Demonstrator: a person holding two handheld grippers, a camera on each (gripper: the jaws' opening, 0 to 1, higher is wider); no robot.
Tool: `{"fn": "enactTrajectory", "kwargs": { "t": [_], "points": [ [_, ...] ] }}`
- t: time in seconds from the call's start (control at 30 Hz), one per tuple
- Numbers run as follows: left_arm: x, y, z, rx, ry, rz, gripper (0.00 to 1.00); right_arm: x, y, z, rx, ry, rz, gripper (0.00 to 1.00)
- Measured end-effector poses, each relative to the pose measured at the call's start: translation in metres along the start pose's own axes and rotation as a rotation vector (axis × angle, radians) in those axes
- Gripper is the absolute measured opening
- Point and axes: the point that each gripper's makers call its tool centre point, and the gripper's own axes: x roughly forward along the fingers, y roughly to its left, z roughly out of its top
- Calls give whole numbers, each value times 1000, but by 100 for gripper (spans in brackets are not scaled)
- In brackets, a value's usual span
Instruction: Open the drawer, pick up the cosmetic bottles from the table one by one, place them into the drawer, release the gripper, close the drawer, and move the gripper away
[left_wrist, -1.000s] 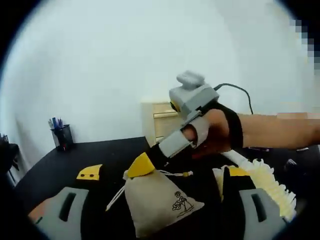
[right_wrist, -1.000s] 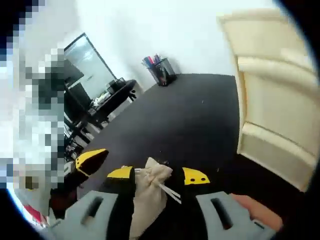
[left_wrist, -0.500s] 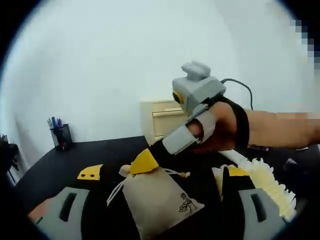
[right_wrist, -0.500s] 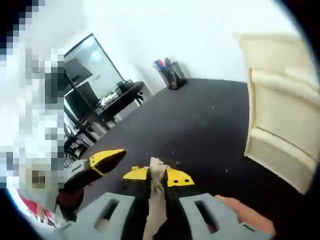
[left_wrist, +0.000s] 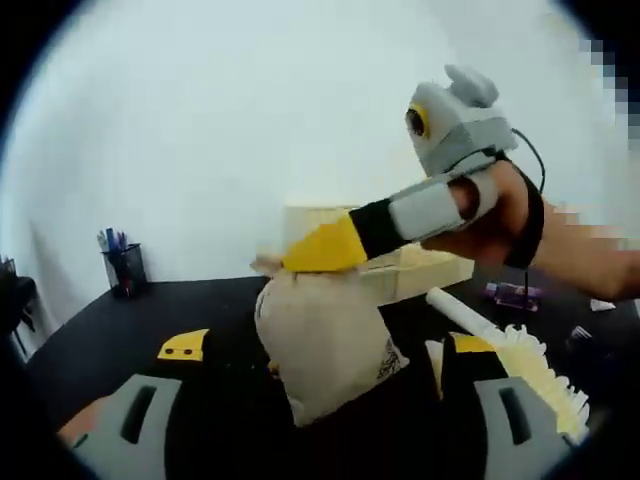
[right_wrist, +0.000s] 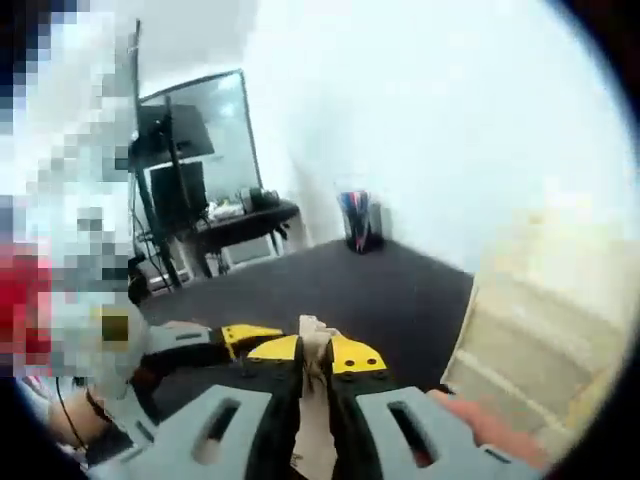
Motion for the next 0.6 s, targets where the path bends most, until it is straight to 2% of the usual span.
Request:
{"fn": "enactTrajectory", "kwargs": {
  "t": [0.03, 0.1, 0.13, 0.17, 0.2, 0.33, 0.53, 0.57, 0.6],
  "points": [
    [-1, 1, 1, -7, -5, 0, 87, -5, -2, 4, -3, -10, -16, 6],
    [-2, 0, 4, -24, -22, -12, 86, -13, 4, 18, -49, -73, 28, 6],
    [-3, -3, 8, -37, -42, -29, 86, -18, 1, 20, -46, -75, 5, 6],
    [-4, -4, 11, -51, -58, -38, 86, -20, 3, 24, -68, -91, 13, 6],
    [-4, -4, 13, -58, -66, -42, 86, -27, 7, 36, -117, -143, 37, 6],
    [-9, -7, 23, -94, -120, -70, 85, -42, 16, 49, -187, -205, 63, 6],
    [-12, -9, 33, -114, -164, -98, 83, -59, 41, 55, -301, -247, 136, 6],
    [-13, -13, 34, -109, -173, -112, 82, -59, 43, 55, -308, -242, 134, 6],
    [-14, -17, 36, -104, -181, -132, 80, -59, 48, 54, -334, -247, 162, 6]
  ]
}}
